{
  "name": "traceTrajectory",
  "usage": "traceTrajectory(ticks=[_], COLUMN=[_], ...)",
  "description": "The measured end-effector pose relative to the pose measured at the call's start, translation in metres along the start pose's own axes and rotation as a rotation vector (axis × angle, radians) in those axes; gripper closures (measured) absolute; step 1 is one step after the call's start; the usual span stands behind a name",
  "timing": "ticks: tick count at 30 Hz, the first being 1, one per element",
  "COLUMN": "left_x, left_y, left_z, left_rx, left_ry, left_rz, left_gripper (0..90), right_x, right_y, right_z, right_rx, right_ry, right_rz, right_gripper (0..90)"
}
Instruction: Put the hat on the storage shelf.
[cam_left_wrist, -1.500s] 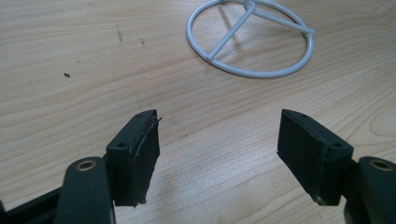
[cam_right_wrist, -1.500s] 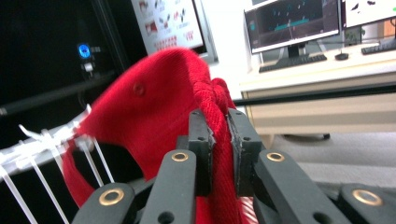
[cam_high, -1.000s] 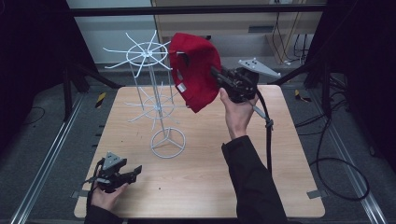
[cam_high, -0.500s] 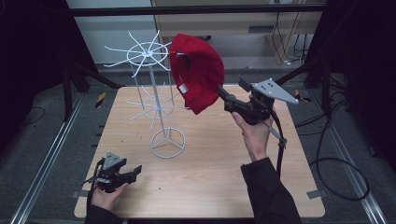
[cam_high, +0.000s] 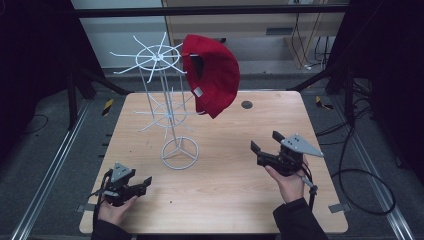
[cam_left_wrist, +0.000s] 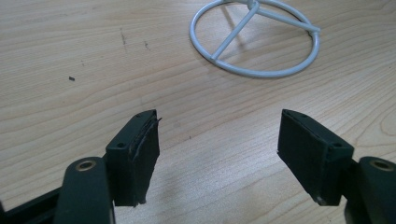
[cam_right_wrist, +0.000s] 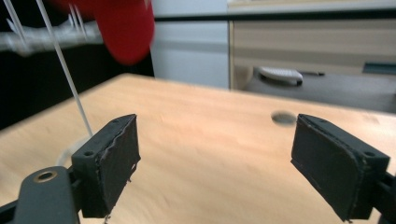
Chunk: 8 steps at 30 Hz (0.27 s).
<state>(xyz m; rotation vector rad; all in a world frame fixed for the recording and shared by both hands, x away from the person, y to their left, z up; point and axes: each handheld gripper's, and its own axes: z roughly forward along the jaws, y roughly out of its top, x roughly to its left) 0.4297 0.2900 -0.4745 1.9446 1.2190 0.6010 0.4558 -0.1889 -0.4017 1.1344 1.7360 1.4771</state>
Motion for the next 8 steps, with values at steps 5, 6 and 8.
traceTrajectory(ticks=[5, 6, 8], left_x=[0.0, -0.001, -0.001], left_y=[0.0, 0.0, 0.0], left_z=[0.0, 0.0, -0.001], left_rx=[-0.001, -0.002, -0.002], left_ry=[0.005, 0.005, 0.006], left_rz=[0.006, 0.006, 0.013], left_gripper=[28.8, 28.8, 28.7], right_x=[-0.007, -0.01, -0.013], right_y=[-0.037, -0.045, -0.055], right_z=[-0.009, -0.012, -0.015], right_rx=[0.064, 0.088, 0.109], right_ry=[-0.021, -0.028, -0.034], right_rz=[-0.019, -0.033, -0.038], right_gripper=[14.7, 14.3, 14.3])
